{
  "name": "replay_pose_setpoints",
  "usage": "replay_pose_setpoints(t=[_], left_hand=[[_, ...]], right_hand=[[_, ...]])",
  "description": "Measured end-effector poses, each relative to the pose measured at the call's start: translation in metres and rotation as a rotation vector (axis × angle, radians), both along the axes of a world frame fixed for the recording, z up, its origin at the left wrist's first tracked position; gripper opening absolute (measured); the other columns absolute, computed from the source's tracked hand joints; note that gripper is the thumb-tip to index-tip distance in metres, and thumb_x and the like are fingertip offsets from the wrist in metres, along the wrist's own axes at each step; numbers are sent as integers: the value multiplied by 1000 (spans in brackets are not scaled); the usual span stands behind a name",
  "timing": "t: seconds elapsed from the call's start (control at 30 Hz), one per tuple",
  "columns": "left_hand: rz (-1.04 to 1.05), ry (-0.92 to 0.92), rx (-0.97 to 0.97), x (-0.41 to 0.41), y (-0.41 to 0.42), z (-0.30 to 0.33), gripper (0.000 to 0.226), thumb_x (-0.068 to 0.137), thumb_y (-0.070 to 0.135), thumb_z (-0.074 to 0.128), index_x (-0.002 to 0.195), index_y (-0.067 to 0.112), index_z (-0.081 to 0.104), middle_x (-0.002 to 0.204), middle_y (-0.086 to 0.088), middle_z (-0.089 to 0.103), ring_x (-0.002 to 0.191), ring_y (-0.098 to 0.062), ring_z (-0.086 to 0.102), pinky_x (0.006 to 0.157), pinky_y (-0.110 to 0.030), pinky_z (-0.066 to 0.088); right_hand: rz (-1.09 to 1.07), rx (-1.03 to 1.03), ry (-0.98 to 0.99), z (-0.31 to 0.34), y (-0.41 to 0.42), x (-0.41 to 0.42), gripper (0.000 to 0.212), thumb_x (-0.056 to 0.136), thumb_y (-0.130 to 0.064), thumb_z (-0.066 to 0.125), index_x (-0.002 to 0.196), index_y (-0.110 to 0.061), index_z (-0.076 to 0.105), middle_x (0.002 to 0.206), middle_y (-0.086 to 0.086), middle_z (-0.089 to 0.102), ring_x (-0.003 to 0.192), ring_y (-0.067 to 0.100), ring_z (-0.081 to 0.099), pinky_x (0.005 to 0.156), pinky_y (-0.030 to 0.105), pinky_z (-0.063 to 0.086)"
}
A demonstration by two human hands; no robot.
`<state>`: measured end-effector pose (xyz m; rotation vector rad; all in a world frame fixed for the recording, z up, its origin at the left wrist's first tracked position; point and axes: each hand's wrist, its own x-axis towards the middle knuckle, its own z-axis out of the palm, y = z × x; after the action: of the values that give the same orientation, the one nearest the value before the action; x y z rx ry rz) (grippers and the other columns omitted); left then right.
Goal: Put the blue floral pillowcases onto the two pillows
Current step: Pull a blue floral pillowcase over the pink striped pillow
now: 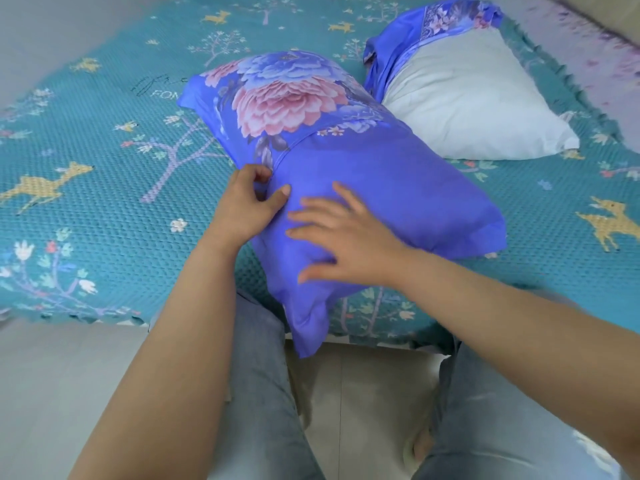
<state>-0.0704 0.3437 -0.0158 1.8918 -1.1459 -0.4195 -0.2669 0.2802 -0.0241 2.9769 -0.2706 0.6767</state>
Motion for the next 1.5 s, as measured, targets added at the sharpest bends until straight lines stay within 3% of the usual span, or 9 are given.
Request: replay_pose_setpoints(t=[0.1,0.27,0.47,0.77,0.93,1.0,1.1,1.23,1.5], left_hand=[[-59,-153,9,-13,26,-4,55,79,31,73,127,15,50,125,-5,46,103,-14,52,91,-31,45],[-131,-311,-189,-41,56,-5,8,80,15,70,88,18,69,92,5,63,86,-11,58,82,-31,47],[-265,-177,-54,-52,64,-16,25,92,18,58,116,19,64,121,13,61,114,2,53,98,-11,36],[-323,87,17,-41,32,-11,21,96,9,48,115,12,57,106,8,64,92,6,57,83,-5,40],[-313,131,-4,-31,23,-13,19,88,6,63,106,10,67,103,-2,68,90,5,61,89,-11,43],[-311,45,0,-31,20,-18,20,81,12,72,101,14,69,99,2,67,90,0,60,89,-14,44],[-267,-233,-105,-32,18,-27,25,73,26,79,95,20,69,92,9,60,91,-13,55,85,-25,44],[-155,-444,-139,-40,18,-25,21,73,30,76,83,15,66,86,2,60,84,-20,53,77,-33,45],[-231,-657,-154,-42,14,9,25,83,34,56,73,13,64,78,0,61,79,-29,57,71,-42,48]], right_hand=[[-6,-79,34,-33,22,-9,48,82,-53,56,121,-25,59,141,-2,48,135,19,39,113,53,20],[-9,-69,-218,-45,27,-23,31,78,-42,70,93,-14,66,115,7,55,111,27,52,109,47,32],[-142,-162,-22,-44,10,-43,68,69,-29,77,132,-20,50,142,12,45,129,33,41,109,42,33],[-268,-37,-90,-40,35,-8,14,69,-23,66,81,-15,67,106,10,63,119,39,53,101,61,36],[-231,9,-47,-47,46,-12,29,83,-29,42,81,-17,68,78,-1,64,82,23,63,105,45,28],[-249,144,-91,-33,46,-15,37,89,-34,37,73,-15,65,67,2,63,68,26,61,92,37,39],[-391,397,-210,-8,35,-13,50,90,-48,32,89,-13,67,89,4,67,87,29,59,76,37,44],[-544,177,-213,-16,14,-10,30,75,-39,70,90,-13,64,100,7,57,94,31,52,73,41,49],[-487,297,-327,-13,5,-4,22,84,-28,61,76,-8,58,78,10,58,77,32,54,69,30,31]])
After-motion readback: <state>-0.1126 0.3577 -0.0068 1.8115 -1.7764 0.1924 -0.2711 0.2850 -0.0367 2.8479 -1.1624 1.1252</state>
